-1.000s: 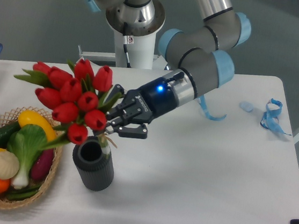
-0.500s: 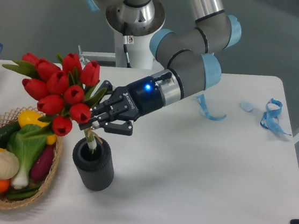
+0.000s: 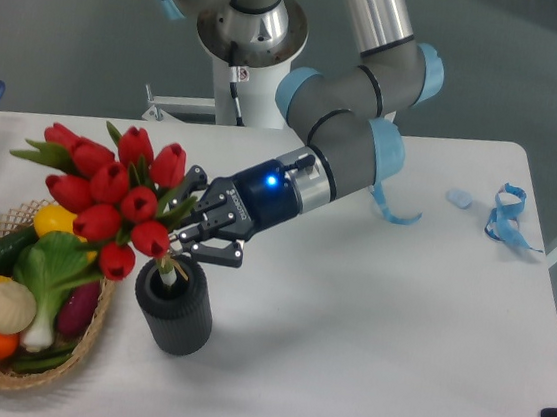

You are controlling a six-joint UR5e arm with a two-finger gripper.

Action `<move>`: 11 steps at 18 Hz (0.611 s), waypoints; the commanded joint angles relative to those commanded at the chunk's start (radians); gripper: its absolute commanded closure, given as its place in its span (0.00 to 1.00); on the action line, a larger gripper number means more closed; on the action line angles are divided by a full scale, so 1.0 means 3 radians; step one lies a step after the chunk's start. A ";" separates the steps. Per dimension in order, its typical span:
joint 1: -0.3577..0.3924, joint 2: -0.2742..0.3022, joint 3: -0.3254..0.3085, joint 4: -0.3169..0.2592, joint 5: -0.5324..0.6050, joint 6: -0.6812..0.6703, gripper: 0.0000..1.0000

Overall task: Insert the flowers into the vase
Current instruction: 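Lower the tulip stems down into the dark grey vase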

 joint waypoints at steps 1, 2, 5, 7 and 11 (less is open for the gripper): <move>0.0000 -0.0015 -0.0036 0.0000 0.0000 0.0026 0.95; 0.0000 -0.0026 -0.0076 0.0000 0.0005 0.0061 0.95; 0.0000 -0.0092 -0.0179 0.0000 0.0010 0.0235 0.94; 0.0000 -0.0143 -0.0235 0.0000 0.0010 0.0363 0.93; 0.0000 -0.0204 -0.0342 0.0000 0.0015 0.0460 0.93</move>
